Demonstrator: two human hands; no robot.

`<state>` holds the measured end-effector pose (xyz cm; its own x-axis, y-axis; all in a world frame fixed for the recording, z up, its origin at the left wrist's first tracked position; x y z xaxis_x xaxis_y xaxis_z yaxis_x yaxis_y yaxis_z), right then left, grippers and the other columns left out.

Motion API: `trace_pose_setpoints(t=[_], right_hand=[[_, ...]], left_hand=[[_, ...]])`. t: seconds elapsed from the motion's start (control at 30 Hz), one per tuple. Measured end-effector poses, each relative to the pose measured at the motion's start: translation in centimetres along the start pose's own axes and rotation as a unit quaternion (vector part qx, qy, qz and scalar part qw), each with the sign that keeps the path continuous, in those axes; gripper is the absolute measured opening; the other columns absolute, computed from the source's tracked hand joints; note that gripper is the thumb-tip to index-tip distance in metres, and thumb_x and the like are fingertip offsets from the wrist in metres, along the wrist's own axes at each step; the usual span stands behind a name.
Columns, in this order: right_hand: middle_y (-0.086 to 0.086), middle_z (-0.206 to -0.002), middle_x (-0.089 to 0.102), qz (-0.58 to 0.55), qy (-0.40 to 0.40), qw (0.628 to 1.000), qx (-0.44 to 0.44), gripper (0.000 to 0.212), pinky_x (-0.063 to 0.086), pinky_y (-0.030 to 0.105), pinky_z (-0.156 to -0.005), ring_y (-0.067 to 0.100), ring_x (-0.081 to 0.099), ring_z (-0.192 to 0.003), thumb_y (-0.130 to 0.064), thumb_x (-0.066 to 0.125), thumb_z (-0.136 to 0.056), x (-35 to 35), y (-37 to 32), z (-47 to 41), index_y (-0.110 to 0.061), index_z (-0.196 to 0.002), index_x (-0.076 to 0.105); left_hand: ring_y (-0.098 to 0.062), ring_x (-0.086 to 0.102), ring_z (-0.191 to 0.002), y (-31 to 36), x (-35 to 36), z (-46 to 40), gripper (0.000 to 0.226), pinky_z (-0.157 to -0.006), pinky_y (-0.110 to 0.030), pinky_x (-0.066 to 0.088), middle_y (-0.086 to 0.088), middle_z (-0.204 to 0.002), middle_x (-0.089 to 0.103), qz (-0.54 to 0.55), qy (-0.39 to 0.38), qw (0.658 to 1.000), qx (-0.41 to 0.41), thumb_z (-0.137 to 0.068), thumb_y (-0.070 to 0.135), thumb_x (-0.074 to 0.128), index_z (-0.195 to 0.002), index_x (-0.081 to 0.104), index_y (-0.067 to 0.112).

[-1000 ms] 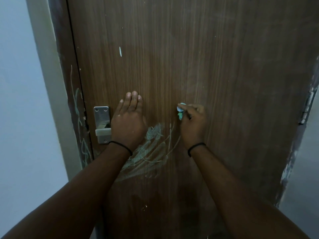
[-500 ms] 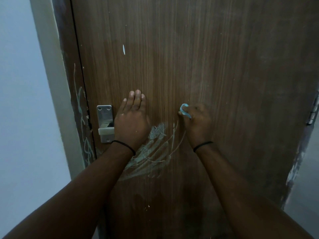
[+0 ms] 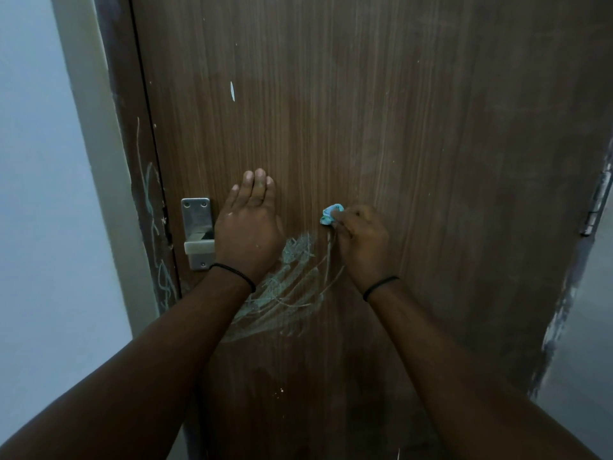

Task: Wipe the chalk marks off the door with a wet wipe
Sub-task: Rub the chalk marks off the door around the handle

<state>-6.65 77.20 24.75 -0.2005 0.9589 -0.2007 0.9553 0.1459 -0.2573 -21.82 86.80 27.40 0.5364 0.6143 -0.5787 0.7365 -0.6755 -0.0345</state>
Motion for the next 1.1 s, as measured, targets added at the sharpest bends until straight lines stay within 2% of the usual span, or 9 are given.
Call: trace_pose_setpoints(t=[0.17,0.27,0.37,0.43,0.57,0.7,0.9,1.03,1.1], right_hand=[[0.015,-0.084,0.065,-0.003,-0.075,0.997,0.027,0.005,0.038,0.017,-0.073,0.024,0.06,-0.078,-0.004,0.068,-0.085,3.0,-0.5,3.7,0.001,-0.084,0.068],[0.007,-0.075,0.063,0.002,-0.009,0.997,0.076,0.014,0.046,0.029,-0.067,0.018,0.057,-0.072,-0.007,0.069,-0.085,1.0,1.8,3.5,-0.004,-0.073,0.065],[-0.001,-0.074,0.059,-0.004,0.079,0.987,0.14,0.014,0.042,0.024,-0.065,0.013,0.055,-0.072,-0.009,0.068,-0.085,0.0,2.4,0.9,-0.006,-0.073,0.061],[-0.003,-0.075,0.056,-0.013,0.063,0.991,0.116,0.011,0.038,0.018,-0.068,0.007,0.049,-0.072,-0.005,0.066,-0.085,1.1,0.9,0.4,-0.006,-0.076,0.061],[0.013,-0.082,0.065,0.0,-0.03,0.998,0.053,0.007,0.047,0.031,-0.081,0.023,0.06,-0.079,0.002,0.064,-0.086,1.3,0.8,2.8,0.002,-0.078,0.065],[0.012,-0.084,0.067,-0.002,0.063,0.986,0.153,0.009,0.045,0.025,-0.072,0.023,0.062,-0.081,-0.002,0.064,-0.087,-1.2,3.5,1.0,0.0,-0.078,0.064],[0.016,-0.078,0.062,-0.003,-0.074,0.997,0.031,0.009,0.04,0.024,-0.069,0.027,0.058,-0.073,0.007,0.064,-0.083,2.2,0.3,3.8,0.001,-0.077,0.063],[0.015,-0.081,0.065,0.041,0.071,0.985,0.151,0.008,0.044,0.031,-0.069,0.029,0.06,-0.076,-0.004,0.063,-0.087,-1.1,4.2,0.6,-0.003,-0.08,0.063],[0.014,-0.082,0.064,0.038,0.052,0.992,0.109,0.007,0.041,0.028,-0.07,0.029,0.06,-0.078,-0.002,0.063,-0.086,0.4,2.5,-0.3,-0.004,-0.08,0.062]], left_hand=[[-0.028,0.021,-0.147,-0.1,0.1,0.0,0.055,-0.121,-0.042,0.017,-0.016,-0.155,0.031,-0.003,0.003,1.0,0.002,-0.095,0.018,0.034,-0.147,0.034,0.002],[-0.028,0.021,-0.147,-0.3,0.1,0.1,0.055,-0.121,-0.041,0.017,-0.015,-0.155,0.031,-0.002,0.002,1.0,0.008,-0.094,0.018,0.036,-0.147,0.034,0.002],[-0.028,0.021,-0.147,0.1,0.3,0.1,0.055,-0.121,-0.042,0.016,-0.016,-0.155,0.031,0.003,0.009,1.0,0.005,-0.094,0.017,0.039,-0.147,0.033,0.001],[-0.03,0.022,-0.147,0.3,0.3,0.2,0.056,-0.121,-0.043,0.017,-0.017,-0.154,0.032,0.004,0.012,1.0,-0.002,-0.094,0.017,0.039,-0.146,0.034,0.0],[-0.029,0.022,-0.147,0.0,0.1,0.2,0.056,-0.121,-0.043,0.016,-0.017,-0.154,0.032,0.0,0.006,1.0,0.004,-0.094,0.017,0.039,-0.146,0.034,0.0],[-0.028,0.017,-0.148,0.1,0.1,0.1,0.056,-0.122,-0.041,0.013,-0.016,-0.157,0.027,-0.014,-0.006,1.0,0.01,-0.096,0.018,0.037,-0.148,0.03,0.001],[-0.029,0.022,-0.147,0.0,-0.1,0.2,0.055,-0.121,-0.043,0.017,-0.018,-0.155,0.031,-0.002,-0.004,1.0,0.005,-0.094,0.017,0.04,-0.146,0.034,0.0],[-0.028,0.02,-0.148,-0.1,0.1,0.3,0.055,-0.121,-0.041,0.015,-0.016,-0.156,0.03,-0.01,-0.003,1.0,0.017,-0.095,0.017,0.038,-0.147,0.033,0.002],[-0.029,0.02,-0.148,0.3,0.2,0.3,0.055,-0.121,-0.041,0.015,-0.016,-0.155,0.03,-0.005,-0.006,1.0,0.012,-0.095,0.017,0.038,-0.147,0.032,0.001]])
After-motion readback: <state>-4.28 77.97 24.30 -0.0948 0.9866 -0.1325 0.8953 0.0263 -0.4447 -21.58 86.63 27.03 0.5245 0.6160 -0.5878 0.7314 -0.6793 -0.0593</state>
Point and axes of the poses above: each hand's wrist, its own z-axis away from the middle knuckle, its own x-axis out of the palm, y = z × x, the point moved 4 cm from there along -z, towards the middle knuckle
